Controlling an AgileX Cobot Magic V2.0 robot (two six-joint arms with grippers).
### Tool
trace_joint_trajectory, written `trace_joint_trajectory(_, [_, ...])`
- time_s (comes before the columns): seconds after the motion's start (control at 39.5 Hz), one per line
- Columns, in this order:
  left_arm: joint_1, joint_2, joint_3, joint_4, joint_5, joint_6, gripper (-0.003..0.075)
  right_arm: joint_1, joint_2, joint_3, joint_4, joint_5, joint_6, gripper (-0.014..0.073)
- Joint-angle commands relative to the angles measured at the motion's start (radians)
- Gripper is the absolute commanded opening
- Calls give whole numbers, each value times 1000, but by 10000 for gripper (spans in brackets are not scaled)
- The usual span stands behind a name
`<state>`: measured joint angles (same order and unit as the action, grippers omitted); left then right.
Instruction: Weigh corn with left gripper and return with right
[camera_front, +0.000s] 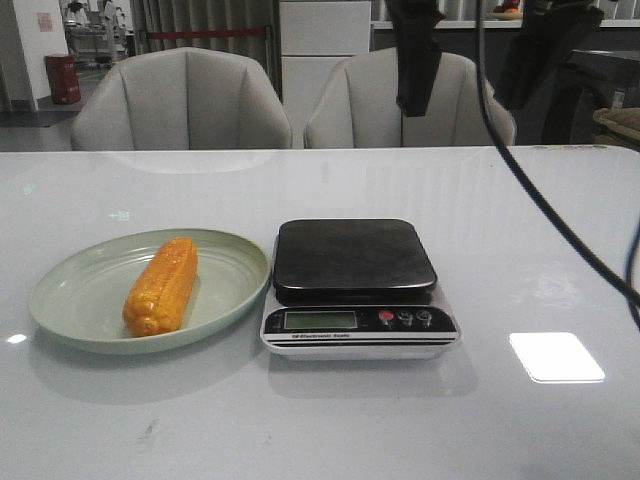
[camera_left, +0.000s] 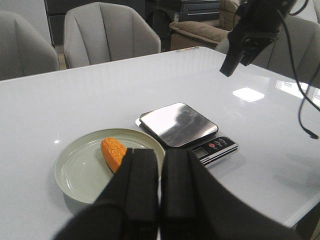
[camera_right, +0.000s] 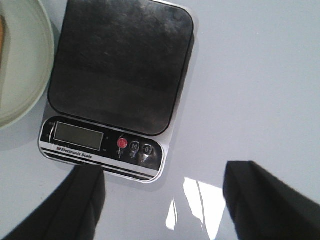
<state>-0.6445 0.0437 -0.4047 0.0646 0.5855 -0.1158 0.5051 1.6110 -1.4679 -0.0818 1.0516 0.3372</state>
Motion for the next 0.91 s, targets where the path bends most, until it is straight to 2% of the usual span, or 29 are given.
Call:
trace_joint_trajectory(0.0, [-6,13,-24,1,-74,-1,113,-8,-138,90,-11,-140,-15,588])
trace_joint_trajectory(0.1, [-6,13,-24,3,-74,-1,113,-8,-232,210,-11,-216,-21,588])
trace_joint_trajectory(0.3, [-6,13,-24,3,-74,-1,113,-8,-479,459,-14,-486,-22,588])
trace_joint_trajectory(0.51, [-6,13,-24,3,-74,-1,113,-8,-698,679,-27,-681,-28,588])
trace_joint_trajectory(0.68, [-6,13,-24,3,-74,-1,113,-7,-877,840,-34,-715,-57,588])
trace_joint_trajectory(0.88, [-6,13,-24,3,-74,-1,113,-6,-1178,982,-34,-765,-65,588])
